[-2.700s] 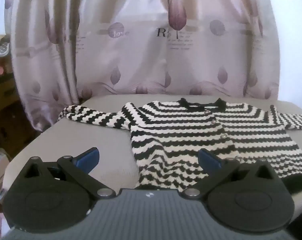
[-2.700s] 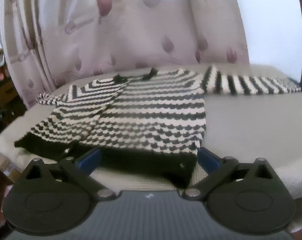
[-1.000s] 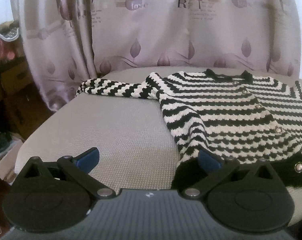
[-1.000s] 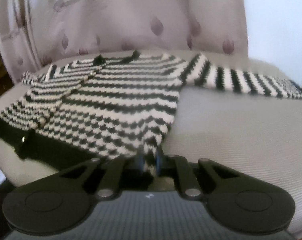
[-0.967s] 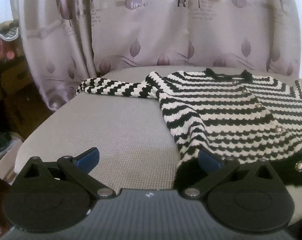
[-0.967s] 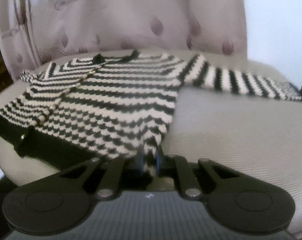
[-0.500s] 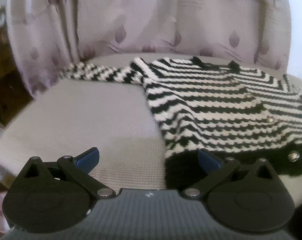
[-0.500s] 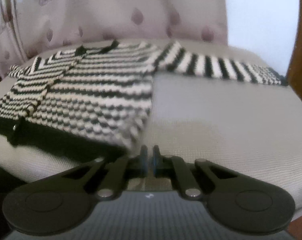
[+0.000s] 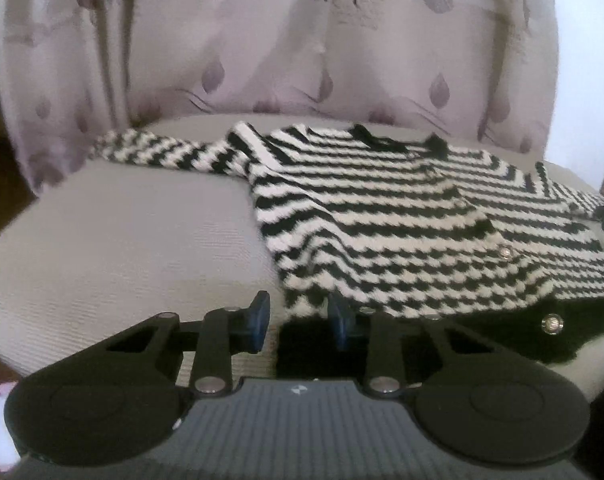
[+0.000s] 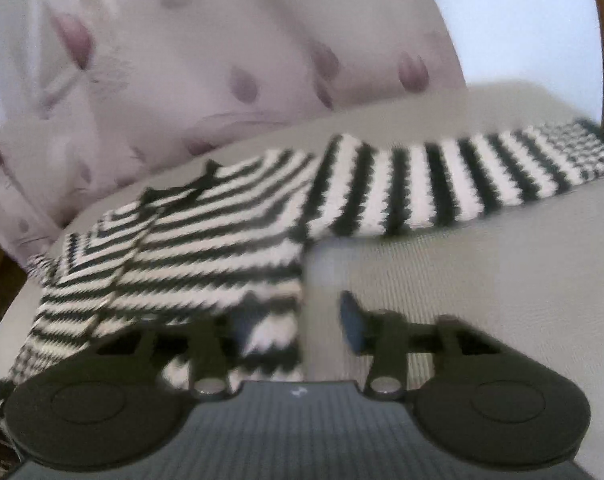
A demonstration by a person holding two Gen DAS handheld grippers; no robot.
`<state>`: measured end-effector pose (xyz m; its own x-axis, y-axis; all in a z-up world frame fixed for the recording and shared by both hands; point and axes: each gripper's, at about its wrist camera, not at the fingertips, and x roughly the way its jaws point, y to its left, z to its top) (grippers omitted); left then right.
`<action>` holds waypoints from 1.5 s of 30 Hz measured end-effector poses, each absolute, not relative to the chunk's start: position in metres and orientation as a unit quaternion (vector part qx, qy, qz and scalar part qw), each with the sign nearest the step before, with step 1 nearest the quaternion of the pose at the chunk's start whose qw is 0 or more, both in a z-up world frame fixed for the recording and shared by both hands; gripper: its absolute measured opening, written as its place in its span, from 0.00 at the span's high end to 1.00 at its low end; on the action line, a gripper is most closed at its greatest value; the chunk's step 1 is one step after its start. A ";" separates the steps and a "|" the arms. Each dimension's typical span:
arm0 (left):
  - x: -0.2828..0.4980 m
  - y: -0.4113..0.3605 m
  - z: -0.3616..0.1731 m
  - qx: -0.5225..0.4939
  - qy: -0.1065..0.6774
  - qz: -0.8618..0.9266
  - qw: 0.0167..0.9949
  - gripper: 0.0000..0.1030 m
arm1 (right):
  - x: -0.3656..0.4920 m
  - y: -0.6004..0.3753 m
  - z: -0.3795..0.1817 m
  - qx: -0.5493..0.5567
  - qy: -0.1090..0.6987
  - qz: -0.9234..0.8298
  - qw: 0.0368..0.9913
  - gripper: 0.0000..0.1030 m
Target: Fold small clothes
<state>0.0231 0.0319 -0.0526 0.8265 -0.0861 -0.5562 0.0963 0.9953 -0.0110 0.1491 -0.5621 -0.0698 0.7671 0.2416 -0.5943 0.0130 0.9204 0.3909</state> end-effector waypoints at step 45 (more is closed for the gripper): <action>0.097 0.106 -0.019 -0.057 0.259 0.017 0.964 0.14 | 0.103 -0.517 -0.066 0.119 0.211 -0.020 0.970 0.30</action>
<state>0.0971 0.1056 -0.0185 0.8652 0.0037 -0.5013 -0.0625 0.9930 -0.1006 0.1026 -0.5169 -0.0663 0.9105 0.0109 -0.4134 0.0897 0.9706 0.2233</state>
